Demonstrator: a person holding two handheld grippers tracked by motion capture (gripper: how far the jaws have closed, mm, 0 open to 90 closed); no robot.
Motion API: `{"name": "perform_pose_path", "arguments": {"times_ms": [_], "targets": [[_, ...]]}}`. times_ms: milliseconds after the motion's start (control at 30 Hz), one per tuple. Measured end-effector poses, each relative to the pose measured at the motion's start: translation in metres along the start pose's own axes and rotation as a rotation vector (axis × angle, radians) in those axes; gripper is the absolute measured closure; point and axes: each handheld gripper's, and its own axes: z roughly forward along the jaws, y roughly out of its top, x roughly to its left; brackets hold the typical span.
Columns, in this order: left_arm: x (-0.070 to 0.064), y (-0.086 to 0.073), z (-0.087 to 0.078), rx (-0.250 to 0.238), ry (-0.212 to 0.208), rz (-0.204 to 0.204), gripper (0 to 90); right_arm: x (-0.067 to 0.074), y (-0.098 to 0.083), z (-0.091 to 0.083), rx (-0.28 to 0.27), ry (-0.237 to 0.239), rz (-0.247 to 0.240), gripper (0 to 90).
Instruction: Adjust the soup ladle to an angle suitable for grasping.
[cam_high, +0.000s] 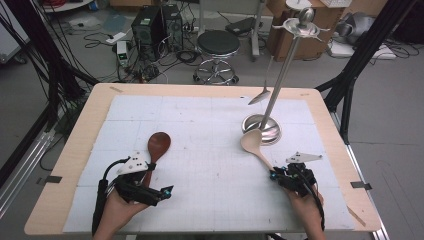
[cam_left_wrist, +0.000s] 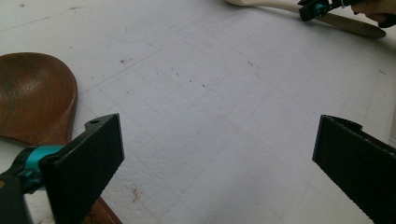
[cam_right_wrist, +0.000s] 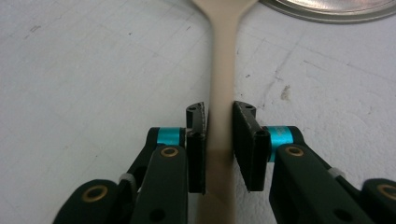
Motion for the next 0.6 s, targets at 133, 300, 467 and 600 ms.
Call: {"name": "perform_pose_path", "arguments": {"times_ms": [133, 300, 467, 600], "targets": [[0.001, 0.000, -0.001, -0.004, 0.003, -0.003, 2.6, 0.002, 0.001, 0.000, 0.008, -0.003, -0.030, 78.1], [0.002, 0.000, -0.002, 0.000, 0.009, 0.001, 2.6, 0.002, 0.002, 0.001, 0.003, 0.028, -0.039, 78.2], [0.001, 0.000, -0.002, -0.010, 0.006, -0.007, 2.6, 0.007, 0.005, 0.002, 0.011, 0.060, -0.076, 78.3], [0.001, 0.001, -0.003, -0.009, 0.005, -0.003, 2.6, 0.012, 0.010, 0.001, -0.002, 0.103, -0.090, 78.3]]}}
